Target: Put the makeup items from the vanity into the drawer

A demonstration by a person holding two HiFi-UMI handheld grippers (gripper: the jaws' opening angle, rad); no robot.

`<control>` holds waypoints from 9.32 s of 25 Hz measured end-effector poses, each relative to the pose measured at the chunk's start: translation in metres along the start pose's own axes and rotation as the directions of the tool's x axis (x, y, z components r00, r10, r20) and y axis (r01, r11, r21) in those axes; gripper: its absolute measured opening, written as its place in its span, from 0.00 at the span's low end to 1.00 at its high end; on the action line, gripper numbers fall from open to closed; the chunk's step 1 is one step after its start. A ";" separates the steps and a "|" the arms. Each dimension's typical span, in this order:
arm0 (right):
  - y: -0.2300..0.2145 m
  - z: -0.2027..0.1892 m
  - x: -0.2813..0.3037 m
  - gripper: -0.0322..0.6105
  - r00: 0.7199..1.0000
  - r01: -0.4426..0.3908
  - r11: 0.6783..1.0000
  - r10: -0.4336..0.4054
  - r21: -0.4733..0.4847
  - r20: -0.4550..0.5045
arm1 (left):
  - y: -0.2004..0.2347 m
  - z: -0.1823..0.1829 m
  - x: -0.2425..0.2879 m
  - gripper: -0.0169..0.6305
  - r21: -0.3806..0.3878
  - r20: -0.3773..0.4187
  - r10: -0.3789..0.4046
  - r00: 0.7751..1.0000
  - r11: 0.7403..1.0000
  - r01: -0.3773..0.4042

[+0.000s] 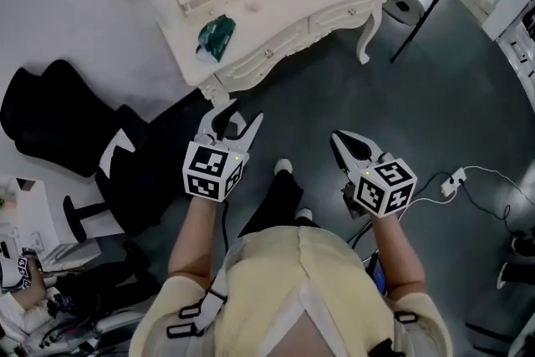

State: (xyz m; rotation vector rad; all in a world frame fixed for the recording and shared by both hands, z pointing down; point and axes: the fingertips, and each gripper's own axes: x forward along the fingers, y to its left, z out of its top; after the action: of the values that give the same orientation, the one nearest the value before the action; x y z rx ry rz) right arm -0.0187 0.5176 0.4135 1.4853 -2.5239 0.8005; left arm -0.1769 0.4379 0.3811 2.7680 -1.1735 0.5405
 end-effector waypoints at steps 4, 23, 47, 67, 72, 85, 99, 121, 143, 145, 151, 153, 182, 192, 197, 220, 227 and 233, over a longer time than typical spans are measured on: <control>-0.013 0.007 0.013 0.06 1.000 0.004 1.000 -0.004 -0.005 -0.014 | 0.024 0.005 0.025 0.36 0.103 -0.040 0.001 0.999 0.995 0.003; -0.087 0.071 0.188 0.06 0.988 -0.018 1.000 0.017 -0.004 -0.153 | 0.173 0.036 0.221 0.36 0.497 -0.305 -0.008 0.952 0.852 0.166; -0.163 0.133 0.343 0.06 0.919 -0.260 0.965 0.240 -0.024 -0.314 | 0.242 -0.003 0.365 0.34 0.508 -0.597 -0.024 0.802 0.762 0.401; -0.203 0.156 0.396 0.06 0.795 -0.465 0.885 0.419 0.003 -0.438 | 0.254 -0.039 0.399 0.26 0.409 -0.734 0.015 0.679 0.809 0.423; -0.200 0.158 0.401 0.06 0.765 -0.511 0.860 0.456 0.002 -0.454 | 0.255 -0.019 0.398 0.25 0.463 -0.690 0.061 0.721 0.803 0.376; -0.189 0.161 0.408 0.06 0.670 -0.637 0.770 0.563 0.015 -0.485 | 0.267 0.039 0.372 0.25 0.533 -0.577 0.234 0.782 0.834 0.144; -0.168 0.169 0.427 0.06 0.658 -0.652 0.758 0.559 -0.012 -0.505 | 0.368 0.036 0.300 0.26 0.544 -0.528 0.454 0.718 0.830 -0.125; -0.152 0.179 0.464 0.06 0.669 -0.618 0.785 0.497 -0.042 -0.553 | 0.410 0.000 0.295 0.31 0.444 -0.537 0.387 0.750 0.885 -0.140; -0.148 0.252 0.485 0.06 0.751 -0.610 0.776 0.500 -0.163 -0.432 | 0.399 0.076 0.280 0.30 0.237 -0.327 0.477 0.816 0.877 -0.418; -0.158 0.267 0.486 0.06 0.772 -0.594 0.783 0.492 -0.183 -0.403 | 0.395 0.093 0.284 0.30 0.184 -0.277 0.498 0.822 0.867 -0.463; -0.189 0.311 0.473 0.06 0.818 -0.558 0.785 0.466 -0.268 -0.337 | 0.378 0.120 0.309 0.30 0.046 -0.207 0.486 0.849 0.872 -0.488; -0.195 0.322 0.468 0.06 0.827 -0.550 0.784 0.462 -0.288 -0.320 | 0.373 0.125 0.311 0.30 0.008 -0.195 0.484 0.853 0.871 -0.492; -0.401 0.448 0.489 0.31 0.997 -0.059 0.824 0.021 -0.564 -0.075 | 0.303 0.163 0.431 0.30 -0.209 -0.004 0.280 0.960 0.939 -0.274; -0.461 0.444 0.543 0.31 0.992 0.007 0.846 -0.073 -0.533 -0.102 | 0.290 0.166 0.472 0.30 -0.200 0.077 0.278 0.958 0.945 -0.258; -0.485 0.434 0.568 0.31 0.981 0.021 0.860 -0.117 -0.510 -0.157 | 0.292 0.167 0.482 0.30 -0.217 0.084 0.302 0.950 0.936 -0.278; -0.494 0.422 0.574 0.20 0.976 0.036 0.898 -0.127 -0.439 -0.180 | 0.281 0.156 0.498 0.30 -0.257 0.082 0.279 0.957 0.933 -0.250; -0.479 0.432 0.546 0.20 0.984 0.019 0.888 -0.099 -0.460 -0.149 | 0.282 0.160 0.500 0.30 -0.260 0.107 0.259 0.960 0.939 -0.225; -0.469 0.431 0.519 0.20 0.981 -0.009 0.869 -0.088 -0.494 -0.173 | 0.277 0.163 0.507 0.30 -0.254 0.122 0.215 0.969 0.950 -0.179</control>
State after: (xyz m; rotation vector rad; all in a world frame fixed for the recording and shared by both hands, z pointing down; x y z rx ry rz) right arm 0.1791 -0.2794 0.4048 1.2146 -2.3049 0.2364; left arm -0.0009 -0.1366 0.3923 2.5352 -1.4528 0.1907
